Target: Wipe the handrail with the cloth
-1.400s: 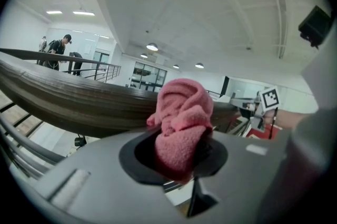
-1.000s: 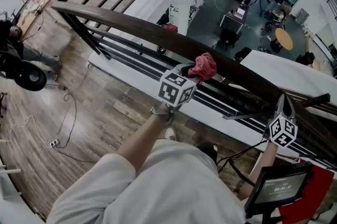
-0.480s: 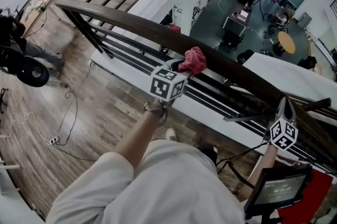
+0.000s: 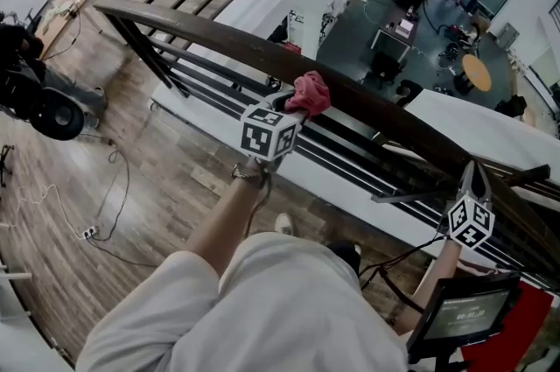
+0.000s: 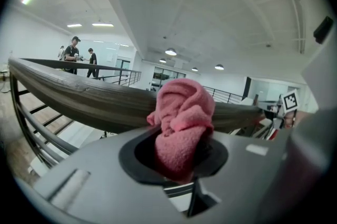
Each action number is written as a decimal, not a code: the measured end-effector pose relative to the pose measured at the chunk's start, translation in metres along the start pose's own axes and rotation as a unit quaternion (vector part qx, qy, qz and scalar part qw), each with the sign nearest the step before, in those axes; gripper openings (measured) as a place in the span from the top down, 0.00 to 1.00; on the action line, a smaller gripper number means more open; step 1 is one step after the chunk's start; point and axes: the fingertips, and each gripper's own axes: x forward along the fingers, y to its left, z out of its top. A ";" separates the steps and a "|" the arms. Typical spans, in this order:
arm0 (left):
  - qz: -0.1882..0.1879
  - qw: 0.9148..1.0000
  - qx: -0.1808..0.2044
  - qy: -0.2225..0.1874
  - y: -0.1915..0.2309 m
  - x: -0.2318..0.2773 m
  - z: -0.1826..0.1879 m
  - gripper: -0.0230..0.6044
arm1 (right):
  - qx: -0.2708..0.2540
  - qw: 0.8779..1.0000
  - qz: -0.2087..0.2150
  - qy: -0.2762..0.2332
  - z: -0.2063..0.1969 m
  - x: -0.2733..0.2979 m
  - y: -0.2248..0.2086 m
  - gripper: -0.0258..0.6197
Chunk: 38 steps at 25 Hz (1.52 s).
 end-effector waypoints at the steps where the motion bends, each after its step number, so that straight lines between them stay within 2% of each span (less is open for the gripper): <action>1: 0.004 1.000 -0.001 -0.001 0.004 -0.001 0.000 0.81 | 0.000 1.000 0.000 0.000 0.000 0.000 0.000 0.96; 29: 0.106 0.993 -0.038 -0.027 0.098 -0.033 0.010 0.81 | -0.003 1.000 -0.003 -0.006 0.000 -0.001 0.001 0.96; 38: 0.180 0.982 -0.044 -0.025 0.147 -0.054 0.003 0.81 | -0.004 1.000 -0.002 -0.009 0.000 -0.001 0.000 0.96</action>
